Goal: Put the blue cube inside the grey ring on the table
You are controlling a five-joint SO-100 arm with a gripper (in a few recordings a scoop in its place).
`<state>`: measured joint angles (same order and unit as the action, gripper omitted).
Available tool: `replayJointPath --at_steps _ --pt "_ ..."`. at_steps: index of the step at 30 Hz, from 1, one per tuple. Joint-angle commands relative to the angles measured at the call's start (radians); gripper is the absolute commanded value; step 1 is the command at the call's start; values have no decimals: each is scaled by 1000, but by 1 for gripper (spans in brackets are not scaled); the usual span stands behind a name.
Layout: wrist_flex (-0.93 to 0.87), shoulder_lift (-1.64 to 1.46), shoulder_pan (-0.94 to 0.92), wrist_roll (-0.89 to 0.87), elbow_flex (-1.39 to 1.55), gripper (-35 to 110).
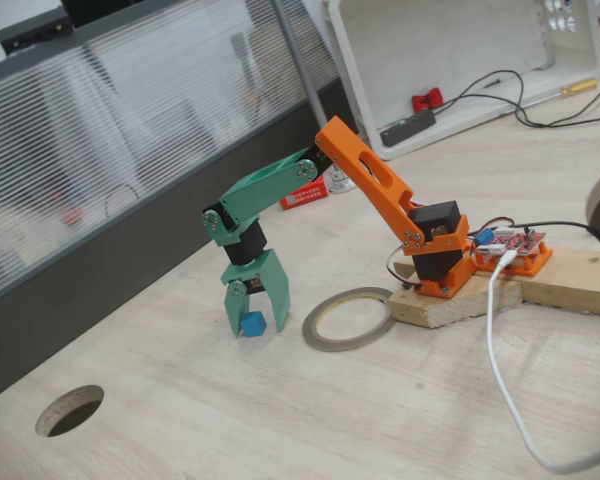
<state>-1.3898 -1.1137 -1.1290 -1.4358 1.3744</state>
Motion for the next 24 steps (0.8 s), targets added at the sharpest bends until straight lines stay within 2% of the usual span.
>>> replayJointPath --at_steps 1,6,12,15,24 --pt "-9 -18 -12 -12 -25 53" --pt "-9 -20 -12 -12 -25 51" --pt "-8 -20 -12 -12 -25 36" --pt "8 -20 -12 -12 -25 33" --pt "60 -20 -12 -12 -23 32"
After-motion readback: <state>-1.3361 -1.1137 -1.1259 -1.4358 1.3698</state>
